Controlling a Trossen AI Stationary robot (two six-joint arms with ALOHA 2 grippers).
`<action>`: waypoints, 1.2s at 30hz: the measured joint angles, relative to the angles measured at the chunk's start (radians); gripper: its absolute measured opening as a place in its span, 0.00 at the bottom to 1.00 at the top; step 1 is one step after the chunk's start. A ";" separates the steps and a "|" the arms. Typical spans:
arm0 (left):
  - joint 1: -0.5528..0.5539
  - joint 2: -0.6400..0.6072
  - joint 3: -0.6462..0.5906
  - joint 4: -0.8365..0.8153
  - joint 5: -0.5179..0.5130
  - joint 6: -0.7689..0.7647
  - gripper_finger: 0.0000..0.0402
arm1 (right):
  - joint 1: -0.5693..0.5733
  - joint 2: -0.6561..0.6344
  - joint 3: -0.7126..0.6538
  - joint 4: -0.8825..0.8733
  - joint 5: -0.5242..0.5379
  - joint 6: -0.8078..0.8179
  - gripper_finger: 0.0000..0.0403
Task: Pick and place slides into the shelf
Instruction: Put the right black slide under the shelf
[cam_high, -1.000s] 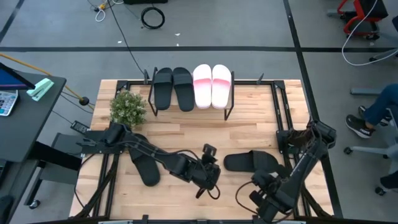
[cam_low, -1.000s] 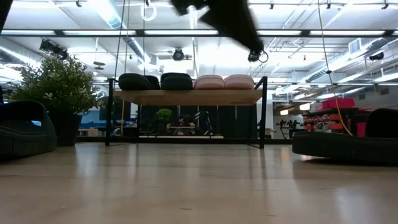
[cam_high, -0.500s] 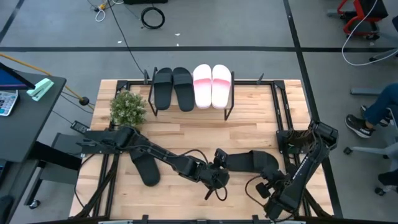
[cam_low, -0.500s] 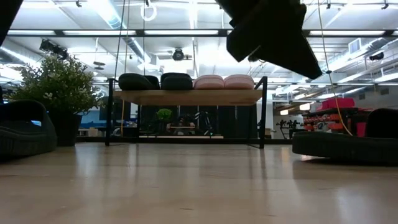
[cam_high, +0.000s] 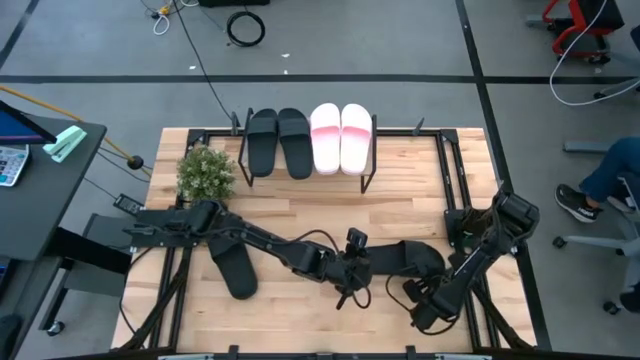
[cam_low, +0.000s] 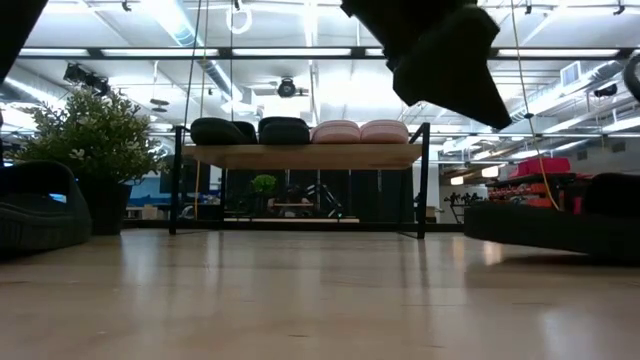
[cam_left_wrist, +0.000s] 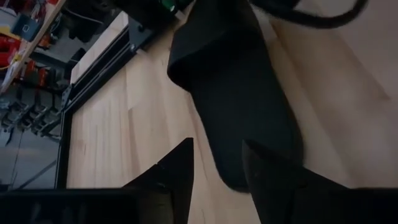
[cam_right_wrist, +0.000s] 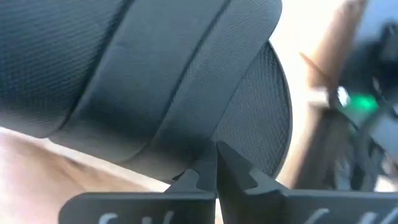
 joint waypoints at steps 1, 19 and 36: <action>0.004 0.000 0.000 -0.002 0.000 0.000 0.36 | -0.008 -0.001 -0.004 0.014 0.026 -0.011 0.01; 0.064 0.000 0.000 -0.137 0.000 -0.002 0.34 | -0.148 -0.115 0.007 0.102 0.467 -0.288 0.02; 0.066 0.033 0.000 -0.091 0.050 -0.008 0.32 | -0.203 -0.208 0.007 0.113 0.381 -0.267 0.01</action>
